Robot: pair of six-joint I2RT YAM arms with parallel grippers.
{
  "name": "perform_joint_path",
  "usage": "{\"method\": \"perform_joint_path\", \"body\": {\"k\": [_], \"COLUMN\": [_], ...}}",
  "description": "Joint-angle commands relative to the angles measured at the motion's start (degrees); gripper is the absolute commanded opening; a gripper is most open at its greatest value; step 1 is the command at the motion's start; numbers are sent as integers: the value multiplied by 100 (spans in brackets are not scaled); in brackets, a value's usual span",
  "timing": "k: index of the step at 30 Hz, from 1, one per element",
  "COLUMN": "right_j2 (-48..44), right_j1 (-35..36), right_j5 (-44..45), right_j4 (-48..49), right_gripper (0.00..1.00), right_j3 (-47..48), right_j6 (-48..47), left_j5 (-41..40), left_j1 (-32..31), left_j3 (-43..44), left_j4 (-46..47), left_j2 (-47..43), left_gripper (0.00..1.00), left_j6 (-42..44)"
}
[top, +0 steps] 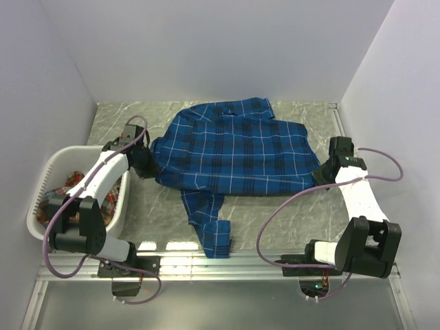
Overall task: Fold and stack the long sleeve shirts
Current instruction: Fold the shirt
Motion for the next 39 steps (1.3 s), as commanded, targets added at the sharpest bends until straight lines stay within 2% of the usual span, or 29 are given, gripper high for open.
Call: {"method": "perform_joint_path", "body": {"k": [1,9,24,27,28,31,33,35,36,37,39], "right_j2": [181,937,2352,2580,2651,2739,2766,2783,2766,2696,2495], "right_j1": [-95,-95,-86,-77,-68,-68,-68,-33,-24,10,150], "right_j5": [387,219,26,8,-1,8,8,-1,26,34,87], "right_j4": [50,270,587,613,648,745,815,903,938,1025,1157], "right_gripper": [0,0,14,22,30,43,46,48,52,59,64], "right_j3": [482,1027,1845,2047,2152,2310,2390,2522,2565,2627,2671], "right_j6": [-137,-137,-6,-40,-49,-58,-58,-67,-128,-181,-444], "left_j5": [-218,-315,-324,-332,-333,-333,-289,-280,-262,-254,-280], "left_j1": [92,109,101,92,92,92,83,66,57,48,39], "left_j3": [456,922,1634,1757,1801,1915,1986,2100,2153,2240,2311], "left_j4": [88,492,1196,1231,1257,1284,1336,1363,1354,1363,1372], "left_j2": [84,796,1929,2070,2097,2185,2220,2255,2264,2255,2115], "left_gripper": [0,1,13,21,27,37,44,58,62,73,83], "left_j6": [154,163,137,102,93,40,31,-4,-4,-4,14]}}
